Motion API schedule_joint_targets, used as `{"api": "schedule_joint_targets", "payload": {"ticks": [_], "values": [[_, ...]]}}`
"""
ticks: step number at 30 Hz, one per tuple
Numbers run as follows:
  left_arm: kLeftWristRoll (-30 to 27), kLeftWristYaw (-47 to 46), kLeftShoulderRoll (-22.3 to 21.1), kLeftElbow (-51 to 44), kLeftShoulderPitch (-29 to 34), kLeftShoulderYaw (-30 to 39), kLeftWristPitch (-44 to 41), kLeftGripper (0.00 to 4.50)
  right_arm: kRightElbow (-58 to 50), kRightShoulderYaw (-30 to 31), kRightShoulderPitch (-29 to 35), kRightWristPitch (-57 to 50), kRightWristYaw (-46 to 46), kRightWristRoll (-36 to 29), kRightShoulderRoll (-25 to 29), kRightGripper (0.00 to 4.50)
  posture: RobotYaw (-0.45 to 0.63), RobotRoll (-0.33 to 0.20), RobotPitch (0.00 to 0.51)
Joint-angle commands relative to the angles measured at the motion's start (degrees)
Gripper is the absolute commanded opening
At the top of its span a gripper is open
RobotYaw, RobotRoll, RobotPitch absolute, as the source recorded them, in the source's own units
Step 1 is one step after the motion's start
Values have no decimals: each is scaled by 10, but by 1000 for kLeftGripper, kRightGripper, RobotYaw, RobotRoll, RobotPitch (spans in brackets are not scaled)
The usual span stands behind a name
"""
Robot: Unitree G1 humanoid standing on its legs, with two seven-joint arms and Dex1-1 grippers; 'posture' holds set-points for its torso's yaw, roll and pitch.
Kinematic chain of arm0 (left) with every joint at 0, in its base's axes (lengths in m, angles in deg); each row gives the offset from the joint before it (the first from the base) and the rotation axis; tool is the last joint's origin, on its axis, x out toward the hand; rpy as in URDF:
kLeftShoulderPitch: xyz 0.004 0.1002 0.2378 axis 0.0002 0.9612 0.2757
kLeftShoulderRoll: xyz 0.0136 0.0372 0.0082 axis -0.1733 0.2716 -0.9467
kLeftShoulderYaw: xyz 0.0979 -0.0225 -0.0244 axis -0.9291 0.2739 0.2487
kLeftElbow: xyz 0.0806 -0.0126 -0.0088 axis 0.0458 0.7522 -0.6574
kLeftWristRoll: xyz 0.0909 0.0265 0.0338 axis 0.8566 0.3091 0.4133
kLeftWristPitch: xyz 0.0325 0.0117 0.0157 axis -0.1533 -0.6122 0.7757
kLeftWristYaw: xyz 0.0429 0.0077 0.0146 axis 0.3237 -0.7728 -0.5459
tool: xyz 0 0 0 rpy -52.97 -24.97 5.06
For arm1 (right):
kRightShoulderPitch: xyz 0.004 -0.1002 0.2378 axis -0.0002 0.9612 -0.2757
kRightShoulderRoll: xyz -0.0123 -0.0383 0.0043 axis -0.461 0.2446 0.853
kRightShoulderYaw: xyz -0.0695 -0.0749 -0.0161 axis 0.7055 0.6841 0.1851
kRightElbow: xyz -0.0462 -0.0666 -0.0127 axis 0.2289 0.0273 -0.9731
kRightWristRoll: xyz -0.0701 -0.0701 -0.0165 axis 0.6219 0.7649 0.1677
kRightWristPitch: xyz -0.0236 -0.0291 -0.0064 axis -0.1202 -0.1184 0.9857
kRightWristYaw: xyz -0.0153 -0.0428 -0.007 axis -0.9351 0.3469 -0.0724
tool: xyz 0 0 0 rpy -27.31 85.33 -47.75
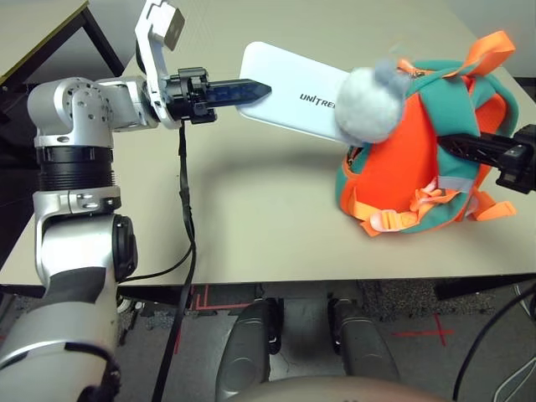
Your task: Put the pencil case into the backpack and zip it.
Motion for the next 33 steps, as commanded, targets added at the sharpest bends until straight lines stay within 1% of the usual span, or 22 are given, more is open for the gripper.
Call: {"api": "schedule_joint_targets", "payload": {"ticks": [1, 4, 6, 9, 11, 14, 18, 20, 23, 26, 29, 33], "values": [[11, 10, 8, 4, -5, -24, 18, 1418, -12, 4, 1, -3, 2, -8, -3, 237, -2, 0, 176], [11, 44, 9, -5, -13, -54, 17, 1418, -12, 7, -2, -3, 3, -9, -2, 237, -1, 0, 177], [20, 73, 6, -5, -21, -86, 27, 1418, -11, 11, -7, -3, 1, -8, -2, 237, 3, 0, 177], [52, 111, 9, 20, -42, -132, 64, 1418, -10, 21, -17, -2, -2, -7, -3, 237, 8, 0, 175], [84, 133, 26, 60, -74, -162, 104, 1417, -9, 30, -27, -1, -5, -5, -5, 237, 10, 0, 173], [132, 149, 61, 133, -128, -189, 164, 1417, -8, 42, -41, 0, -5, -3, -10, 237, 8, 0, 170], [198, 151, 123, 237, -206, -215, 242, 1417, -13, 52, -52, 0, 0, -3, -20, 236, -2, 0, 161], [226, 162, 149, 270, -229, -229, 267, 1417, -15, 55, -55, 0, 3, -2, -25, 236, -9, 0, 158], [265, 182, 177, 288, -231, -255, 300, 1417, -15, 59, -60, 1, 5, 3, -32, 236, -17, 0, 155], [279, 189, 197, 284, -214, -260, 299, 1417, -18, 58, -61, 2, 10, 3, -36, 233, -30, 0, 156], [276, 193, 200, 256, -194, -250, 275, 1416, -23, 54, -58, 0, 13, 0, -38, 232, -34, 0, 156], [266, 177, 185, 195, -165, -231, 238, 1416, -21, 52, -58, -1, 13, 0, -36, 232, -27, 0, 155]]}}
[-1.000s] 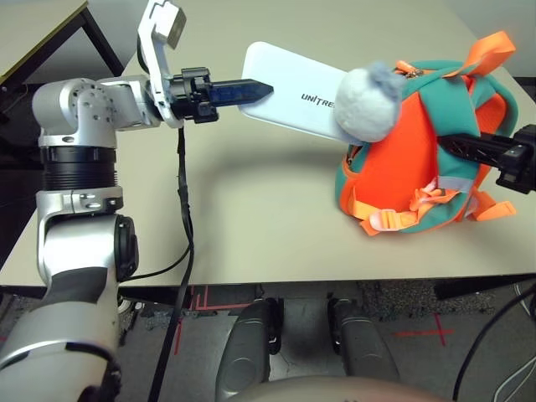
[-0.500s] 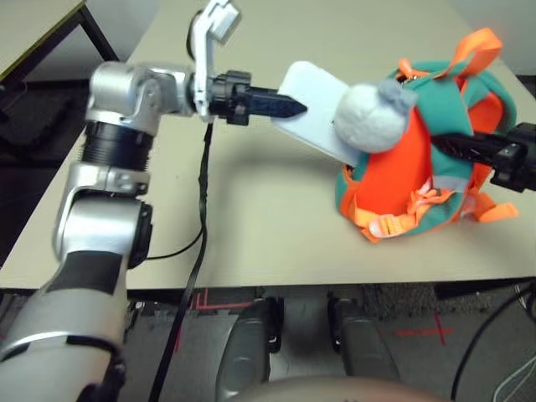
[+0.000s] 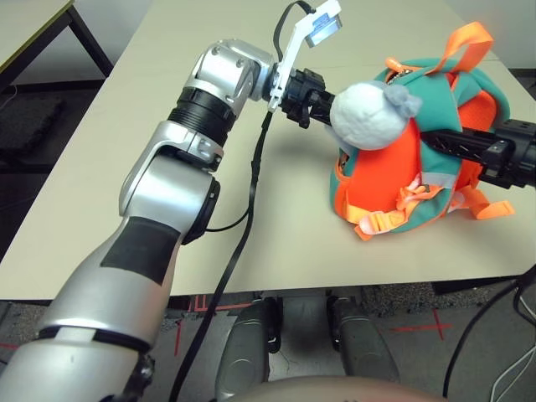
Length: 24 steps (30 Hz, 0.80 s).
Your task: Put the pencil case into the backpack and zip it.
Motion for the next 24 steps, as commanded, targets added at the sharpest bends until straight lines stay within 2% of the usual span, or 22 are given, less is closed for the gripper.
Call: {"api": "schedule_joint_targets", "payload": {"ticks": [1, 2, 3, 7, 10, 11, 12, 15, 24], "values": [[-8, -9, -6, -56, 28, 10, -43, 1416, -9, 3, 2, -3, -2, -1, 1, 232, -27, 0, 155], [-13, -15, -12, -75, 34, 19, -54, 1416, -8, 3, 1, -3, -3, 0, 2, 232, -22, 0, 155], [-18, -20, -18, -94, 40, 27, -64, 2145, -7, 3, 1, -4, -5, 0, 3, 232, -20, 0, 154], [-48, -43, -36, -158, 62, 69, -88, 3307, -1, 4, -2, -8, -12, 4, 6, 232, -5, 0, 153], [-64, -73, -40, -165, 65, 103, -91, 4227, 1, 7, -3, -9, -17, 9, 5, 232, 3, 0, 151], [-65, -82, -42, -162, 64, 111, -86, 4485, 2, 8, -5, -10, -18, 10, 5, 232, 4, 0, 151], [-65, -90, -45, -157, 64, 117, -80, 4500, 3, 9, -6, -10, -19, 11, 4, 232, 7, 0, 151], [-65, -94, -55, -149, 63, 119, -72, 4000, 5, 10, -9, -12, -23, 14, 5, 232, 8, 0, 150], [-63, -69, -58, -140, 75, 99, -57, 1080, 6, 9, -12, -18, -26, 16, 4, 232, -6, 0, 149]]}}
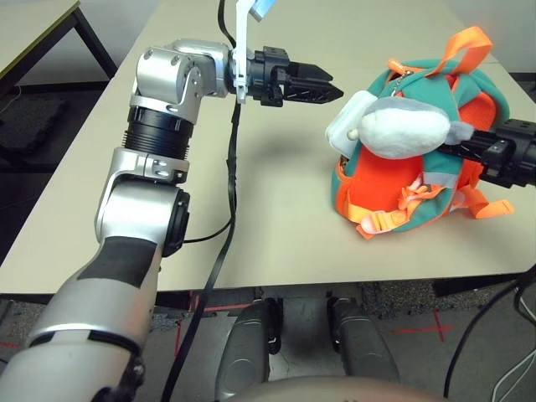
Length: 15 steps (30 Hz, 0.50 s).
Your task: Put the pencil case into the backpack and zip it.
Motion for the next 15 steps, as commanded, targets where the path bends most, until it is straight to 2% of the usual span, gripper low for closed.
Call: {"api": "schedule_joint_targets", "payload": {"ticks": [1, 3, 4, 15], "values": [[2, 10, 3, 7, 10, -15, 8, 730, -7, 7, -5, -7, -4, -3, 3, 232, -6, 0, 149], [4, 15, 6, 9, 13, -23, 10, 117, -8, 6, -5, -7, -2, -4, 4, 232, -12, 0, 152], [5, 16, 8, 12, 13, -26, 12, 0, -9, 6, -5, -7, -1, -5, 4, 232, -14, 0, 153], [8, 23, 21, 51, 10, -34, 19, 0, -12, 3, -2, -7, 9, -13, 5, 232, -23, 0, 165]]}}
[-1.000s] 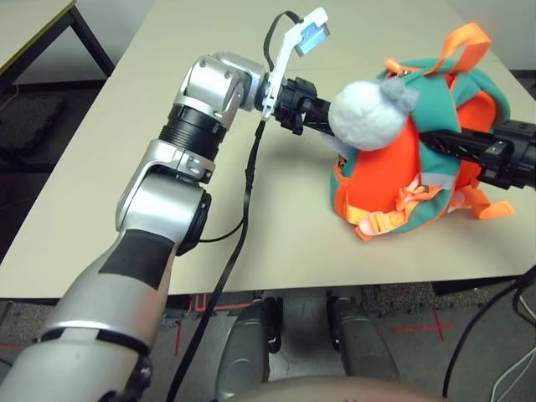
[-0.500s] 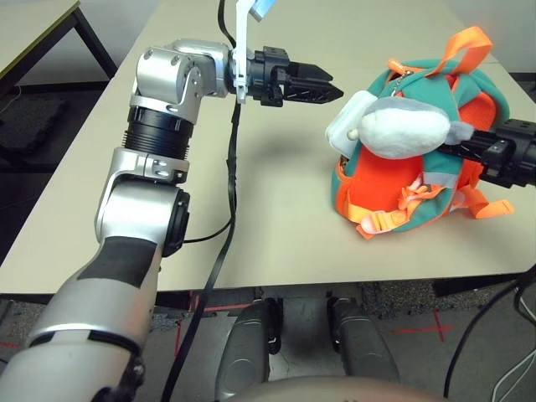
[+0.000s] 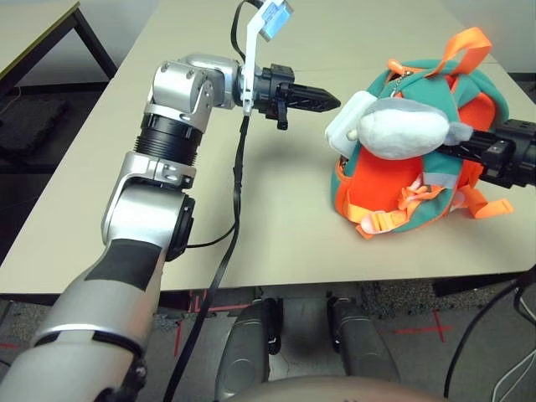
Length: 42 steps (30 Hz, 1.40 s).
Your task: Put the pencil case into the backpack and zip it.
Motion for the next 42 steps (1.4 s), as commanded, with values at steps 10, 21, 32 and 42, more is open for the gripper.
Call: {"api": "schedule_joint_targets", "payload": {"ticks": [10, 21, 32, 42], "values": [[-7, 11, 19, -47, 28, -29, -33, 0, -9, 13, -9, -5, 1, -8, -1, 232, -20, 0, 167], [10, -39, 88, -29, 27, -41, -12, 0, -11, 21, -14, -3, 0, 0, -12, 232, -22, 0, 165], [32, -75, 130, 40, 4, -34, 52, 0, -10, 26, -20, -4, -1, 9, -20, 232, -23, 0, 163], [10, -64, 18, -54, -41, 27, 70, 0, 0, 34, -31, -9, -19, 36, -31, 232, 10, 0, 153]]}}
